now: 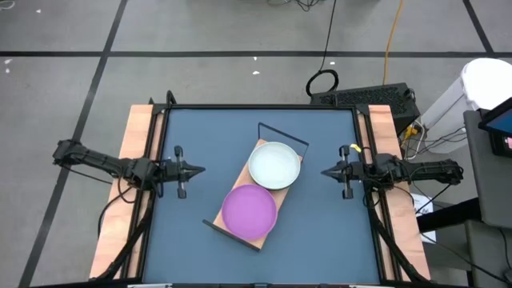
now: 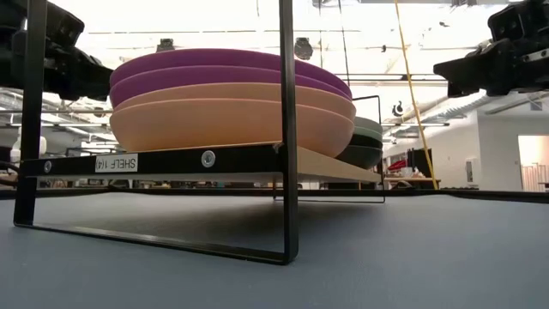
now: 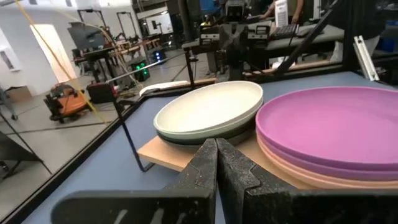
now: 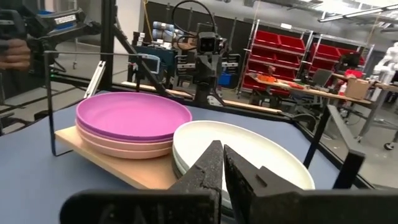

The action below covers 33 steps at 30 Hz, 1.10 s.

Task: Place and stack plates onto a shelf
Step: Return to Home Position

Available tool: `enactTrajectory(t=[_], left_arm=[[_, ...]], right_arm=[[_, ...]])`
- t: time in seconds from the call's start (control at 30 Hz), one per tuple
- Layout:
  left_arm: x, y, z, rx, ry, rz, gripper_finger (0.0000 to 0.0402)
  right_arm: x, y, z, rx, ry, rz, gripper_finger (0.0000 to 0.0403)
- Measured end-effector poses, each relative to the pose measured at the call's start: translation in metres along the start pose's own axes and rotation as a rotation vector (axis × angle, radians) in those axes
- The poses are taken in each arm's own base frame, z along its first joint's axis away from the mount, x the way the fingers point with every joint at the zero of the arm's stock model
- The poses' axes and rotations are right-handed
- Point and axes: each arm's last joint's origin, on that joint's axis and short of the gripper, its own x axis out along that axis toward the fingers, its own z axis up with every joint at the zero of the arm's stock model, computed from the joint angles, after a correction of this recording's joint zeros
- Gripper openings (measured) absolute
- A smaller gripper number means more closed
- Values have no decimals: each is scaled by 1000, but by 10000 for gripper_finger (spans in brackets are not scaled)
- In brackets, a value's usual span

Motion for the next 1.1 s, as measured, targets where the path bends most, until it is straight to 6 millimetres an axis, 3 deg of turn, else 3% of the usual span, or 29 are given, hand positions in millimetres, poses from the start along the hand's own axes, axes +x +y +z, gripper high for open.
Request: enactTrajectory(t=[0.37,0.93,1.1], left_arm=[[-4,3,-6,-45,37,-82,5],[-14,16,7,7,-141,-29,5],[-16,19,2,0,-94,-9,5]], right_arm=[[0,-2,9,5,-89,-28,0],[0,-2,10,5,-102,-28,0],[0,-2,10,5,-103,-28,0]])
